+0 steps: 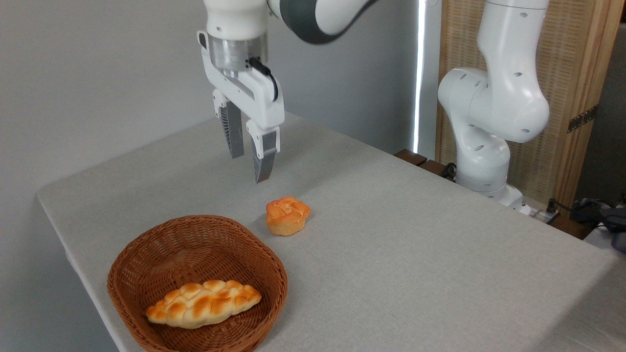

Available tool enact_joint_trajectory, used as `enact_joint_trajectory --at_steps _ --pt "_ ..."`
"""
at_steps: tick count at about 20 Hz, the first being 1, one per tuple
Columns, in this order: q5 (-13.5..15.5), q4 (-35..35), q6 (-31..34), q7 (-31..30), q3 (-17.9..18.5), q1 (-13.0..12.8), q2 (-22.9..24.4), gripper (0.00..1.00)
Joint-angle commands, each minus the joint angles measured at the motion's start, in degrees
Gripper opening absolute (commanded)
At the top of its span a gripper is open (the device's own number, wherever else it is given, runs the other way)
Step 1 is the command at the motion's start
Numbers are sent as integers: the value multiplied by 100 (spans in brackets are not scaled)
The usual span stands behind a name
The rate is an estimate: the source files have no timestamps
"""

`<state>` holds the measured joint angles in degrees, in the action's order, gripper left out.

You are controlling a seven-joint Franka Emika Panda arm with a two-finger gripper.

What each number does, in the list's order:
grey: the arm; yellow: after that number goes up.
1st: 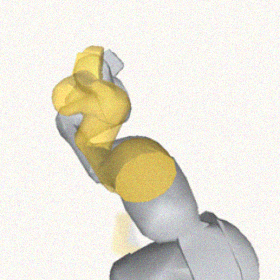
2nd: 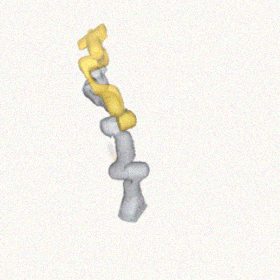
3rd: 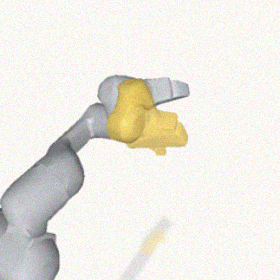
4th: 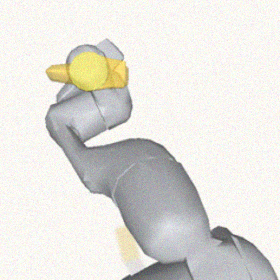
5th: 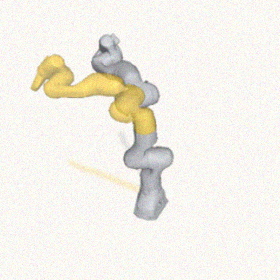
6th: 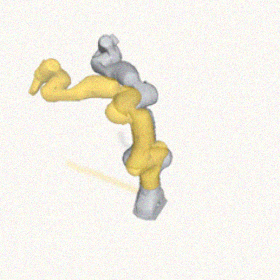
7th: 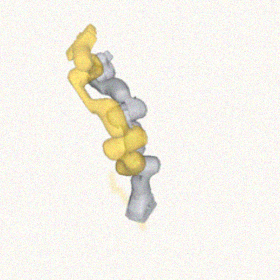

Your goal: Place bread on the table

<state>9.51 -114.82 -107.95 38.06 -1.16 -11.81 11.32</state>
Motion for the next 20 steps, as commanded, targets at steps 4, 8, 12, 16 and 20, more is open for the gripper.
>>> enact_joint_trajectory --at_steps 4,8,12,16,20 --pt "-783 1988 1705 -132 310 100 -885 100" --pt "-837 2305 1848 -141 301 171 -1009 100" --pt "-828 2517 1909 -176 327 171 -1115 100" --pt "-819 2517 1901 -158 389 171 -1115 100" --pt "-819 2509 1901 -158 389 171 -1115 100"
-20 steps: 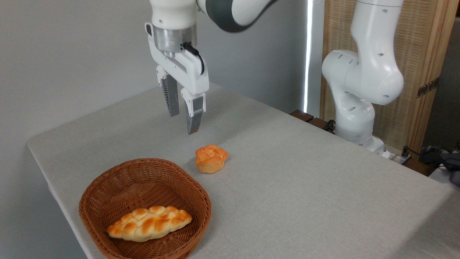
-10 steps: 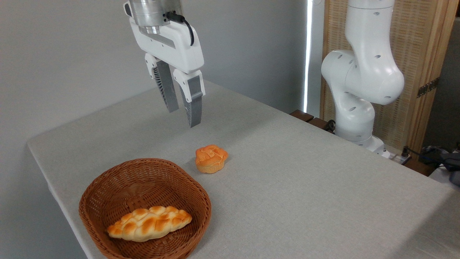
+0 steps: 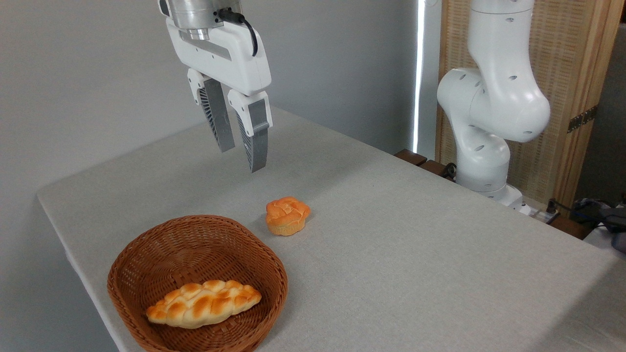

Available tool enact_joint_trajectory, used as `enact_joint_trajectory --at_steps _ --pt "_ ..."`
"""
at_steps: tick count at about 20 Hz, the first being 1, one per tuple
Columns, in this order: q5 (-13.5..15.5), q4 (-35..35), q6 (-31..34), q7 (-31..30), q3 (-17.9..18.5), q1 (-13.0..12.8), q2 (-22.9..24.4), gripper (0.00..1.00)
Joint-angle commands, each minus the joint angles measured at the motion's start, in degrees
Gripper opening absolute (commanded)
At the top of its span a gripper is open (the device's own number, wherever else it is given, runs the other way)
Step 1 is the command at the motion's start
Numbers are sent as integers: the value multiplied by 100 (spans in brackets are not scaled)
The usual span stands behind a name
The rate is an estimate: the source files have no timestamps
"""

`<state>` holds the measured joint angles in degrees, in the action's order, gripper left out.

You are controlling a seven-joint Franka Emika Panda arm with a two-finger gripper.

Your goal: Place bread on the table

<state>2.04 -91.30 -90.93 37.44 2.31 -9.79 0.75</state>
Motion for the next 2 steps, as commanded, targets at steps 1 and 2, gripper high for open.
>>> enact_joint_trajectory --at_steps 1,2 --pt "-72 156 198 -88 41 -32 -58 100" --pt "-80 156 198 -97 41 -32 -58 100"
